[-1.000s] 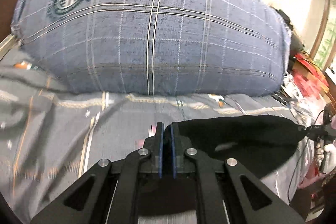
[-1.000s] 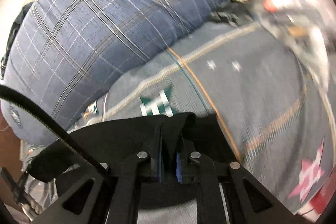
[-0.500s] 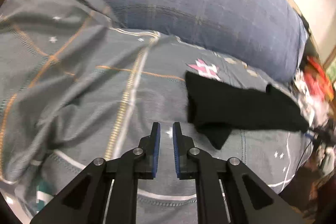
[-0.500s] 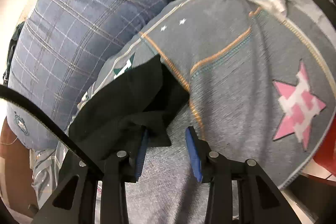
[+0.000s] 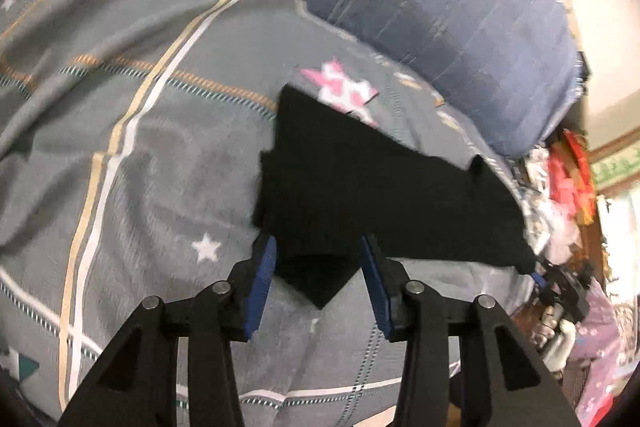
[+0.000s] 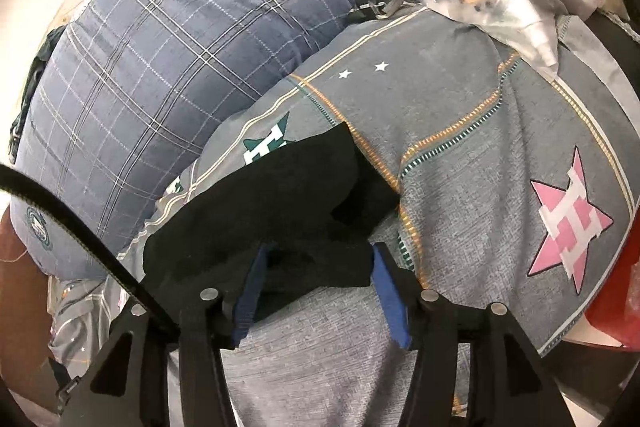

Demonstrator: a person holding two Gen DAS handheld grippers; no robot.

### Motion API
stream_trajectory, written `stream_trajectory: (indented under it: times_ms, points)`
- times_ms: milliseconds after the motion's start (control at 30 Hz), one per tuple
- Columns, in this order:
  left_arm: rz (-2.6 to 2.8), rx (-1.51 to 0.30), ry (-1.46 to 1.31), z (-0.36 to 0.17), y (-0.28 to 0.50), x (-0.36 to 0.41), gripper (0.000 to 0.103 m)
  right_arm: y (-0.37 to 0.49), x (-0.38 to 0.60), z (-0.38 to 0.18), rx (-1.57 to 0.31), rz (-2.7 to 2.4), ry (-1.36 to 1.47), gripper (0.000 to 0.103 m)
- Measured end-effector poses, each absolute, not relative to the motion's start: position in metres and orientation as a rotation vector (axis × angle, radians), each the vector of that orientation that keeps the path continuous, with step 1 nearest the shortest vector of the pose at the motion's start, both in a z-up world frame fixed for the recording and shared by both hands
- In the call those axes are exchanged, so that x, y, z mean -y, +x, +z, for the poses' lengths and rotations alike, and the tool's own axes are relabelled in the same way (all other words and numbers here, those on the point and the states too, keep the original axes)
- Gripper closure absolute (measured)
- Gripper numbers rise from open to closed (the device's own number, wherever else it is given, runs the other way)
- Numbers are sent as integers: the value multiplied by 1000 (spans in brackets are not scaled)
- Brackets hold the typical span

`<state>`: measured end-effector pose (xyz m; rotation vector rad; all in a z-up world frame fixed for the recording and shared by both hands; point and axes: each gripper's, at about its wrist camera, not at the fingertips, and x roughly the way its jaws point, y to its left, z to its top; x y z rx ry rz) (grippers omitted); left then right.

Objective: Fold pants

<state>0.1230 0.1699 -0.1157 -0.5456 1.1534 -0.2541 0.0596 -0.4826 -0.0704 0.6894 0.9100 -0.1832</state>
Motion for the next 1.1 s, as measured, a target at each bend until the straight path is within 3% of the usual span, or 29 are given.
stream_trajectory:
  times_ms: [100,200,233,267,300,600,700,800,967,1100]
  points:
    - [-173,-1166,-582,-122,126,-178,50,59,479,-70,-903,-181,661,44]
    - [-158,-1159,-595,-125,135,-178,49,61,479,-70,-896,-168,662,44]
    - [-183,-1163,-596,-125,141,-173,59,61,479,-71,-894,-167,661,44]
    - [-197,-1159,-605,-122,144,-171,89,62,480,-70,-892,-170,658,44]
    - [-213,-1148,-610,-116,145,-170,93,62,480,-70,-892,-173,656,44]
    - [-390,-871,-445,29,196,-112,95,59,488,-68,-873,-192,649,45]
    - [-405,-820,-386,53,196,-107,95,58,487,-67,-871,-189,646,45]
    - [-349,-873,-356,23,189,-118,94,56,486,-69,-874,-184,640,45]
    - [-125,-1213,-360,-116,169,-161,91,55,491,-83,-899,-208,668,45]
    - [-125,-1146,-478,-116,149,-190,87,54,492,-77,-888,-210,689,45]
